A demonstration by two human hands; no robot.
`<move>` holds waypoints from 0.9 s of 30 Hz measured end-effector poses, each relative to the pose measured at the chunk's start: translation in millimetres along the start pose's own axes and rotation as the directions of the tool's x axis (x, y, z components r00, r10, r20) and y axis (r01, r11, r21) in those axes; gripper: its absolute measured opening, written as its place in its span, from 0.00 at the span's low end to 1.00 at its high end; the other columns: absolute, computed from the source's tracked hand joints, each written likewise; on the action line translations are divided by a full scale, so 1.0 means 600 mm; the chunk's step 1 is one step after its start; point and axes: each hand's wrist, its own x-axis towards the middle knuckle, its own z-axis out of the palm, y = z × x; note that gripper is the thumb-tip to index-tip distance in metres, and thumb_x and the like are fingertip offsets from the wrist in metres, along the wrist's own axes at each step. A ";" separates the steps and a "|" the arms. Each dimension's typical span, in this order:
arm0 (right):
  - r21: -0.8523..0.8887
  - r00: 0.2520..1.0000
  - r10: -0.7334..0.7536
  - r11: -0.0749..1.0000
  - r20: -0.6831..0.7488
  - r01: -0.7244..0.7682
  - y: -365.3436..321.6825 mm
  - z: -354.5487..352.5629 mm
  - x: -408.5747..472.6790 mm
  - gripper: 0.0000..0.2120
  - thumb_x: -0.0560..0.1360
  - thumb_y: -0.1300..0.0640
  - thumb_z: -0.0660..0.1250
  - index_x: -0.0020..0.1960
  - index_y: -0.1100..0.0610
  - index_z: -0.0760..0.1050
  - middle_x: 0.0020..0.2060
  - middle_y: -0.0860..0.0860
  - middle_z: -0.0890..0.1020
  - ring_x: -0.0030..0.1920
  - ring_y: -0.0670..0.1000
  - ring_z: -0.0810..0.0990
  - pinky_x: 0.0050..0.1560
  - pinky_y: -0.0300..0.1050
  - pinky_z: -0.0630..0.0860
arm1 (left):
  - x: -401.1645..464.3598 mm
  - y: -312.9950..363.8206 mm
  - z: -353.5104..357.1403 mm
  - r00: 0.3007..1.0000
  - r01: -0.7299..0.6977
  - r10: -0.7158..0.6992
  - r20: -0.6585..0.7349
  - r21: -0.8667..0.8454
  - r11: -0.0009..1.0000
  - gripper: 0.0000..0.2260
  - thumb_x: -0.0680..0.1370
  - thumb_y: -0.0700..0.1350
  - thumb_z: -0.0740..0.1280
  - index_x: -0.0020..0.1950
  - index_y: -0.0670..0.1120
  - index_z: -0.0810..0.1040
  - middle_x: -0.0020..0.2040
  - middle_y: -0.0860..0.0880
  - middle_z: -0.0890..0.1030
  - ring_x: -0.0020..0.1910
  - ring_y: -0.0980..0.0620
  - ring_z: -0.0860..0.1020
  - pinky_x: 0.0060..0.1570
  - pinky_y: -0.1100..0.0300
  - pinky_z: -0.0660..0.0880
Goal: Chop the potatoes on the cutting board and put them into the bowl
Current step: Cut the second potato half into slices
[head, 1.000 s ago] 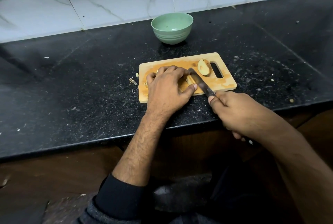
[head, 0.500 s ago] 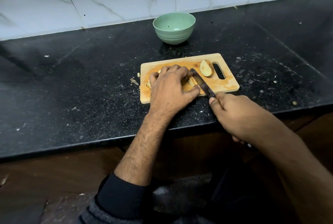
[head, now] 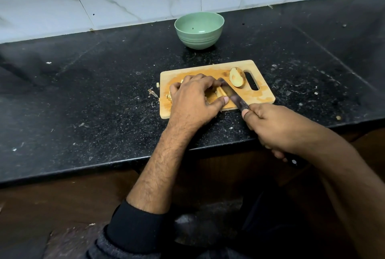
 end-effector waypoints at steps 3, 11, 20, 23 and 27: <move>0.008 0.999 0.013 1.000 0.037 -0.014 -0.003 -0.007 0.003 0.12 0.86 0.44 0.51 0.48 0.48 0.68 0.21 0.51 0.74 0.19 0.50 0.74 0.22 0.42 0.74 | 0.002 0.000 -0.002 1.000 0.010 -0.010 0.007 -0.022 1.000 0.17 0.73 0.61 0.72 0.60 0.58 0.80 0.54 0.61 0.78 0.59 0.56 0.70 0.58 0.53 0.57; -0.042 0.997 0.043 0.998 0.059 -0.041 -0.024 -0.013 0.004 0.13 0.86 0.46 0.51 0.62 0.51 0.69 0.20 0.50 0.74 0.17 0.49 0.73 0.21 0.41 0.72 | 0.005 -0.001 -0.002 1.000 0.016 -0.016 0.005 -0.044 0.999 0.19 0.72 0.61 0.74 0.61 0.59 0.80 0.55 0.61 0.78 0.60 0.57 0.71 0.58 0.53 0.57; -0.041 0.998 0.036 0.999 0.057 -0.034 -0.015 -0.009 -0.001 0.14 0.86 0.46 0.51 0.64 0.50 0.69 0.22 0.51 0.75 0.18 0.48 0.73 0.19 0.39 0.71 | -0.003 0.000 0.002 0.999 0.021 -0.023 -0.038 -0.046 0.999 0.18 0.72 0.62 0.73 0.60 0.59 0.80 0.56 0.62 0.79 0.60 0.57 0.70 0.58 0.53 0.57; -0.114 0.997 0.041 0.993 0.070 -0.033 -0.002 -0.007 -0.020 0.13 0.86 0.45 0.50 0.58 0.51 0.70 0.25 0.53 0.79 0.20 0.50 0.76 0.22 0.41 0.74 | -0.006 0.000 0.003 0.999 0.010 -0.011 -0.053 -0.011 1.000 0.18 0.73 0.62 0.72 0.59 0.58 0.80 0.57 0.62 0.79 0.61 0.57 0.70 0.58 0.53 0.57; -0.173 0.996 0.060 0.984 0.064 -0.048 0.010 -0.007 -0.039 0.13 0.86 0.46 0.50 0.55 0.50 0.70 0.25 0.53 0.79 0.19 0.49 0.76 0.21 0.40 0.74 | -0.008 0.001 0.003 0.998 0.004 -0.004 -0.059 0.005 1.000 0.18 0.73 0.63 0.71 0.59 0.58 0.80 0.58 0.61 0.79 0.62 0.56 0.70 0.57 0.54 0.55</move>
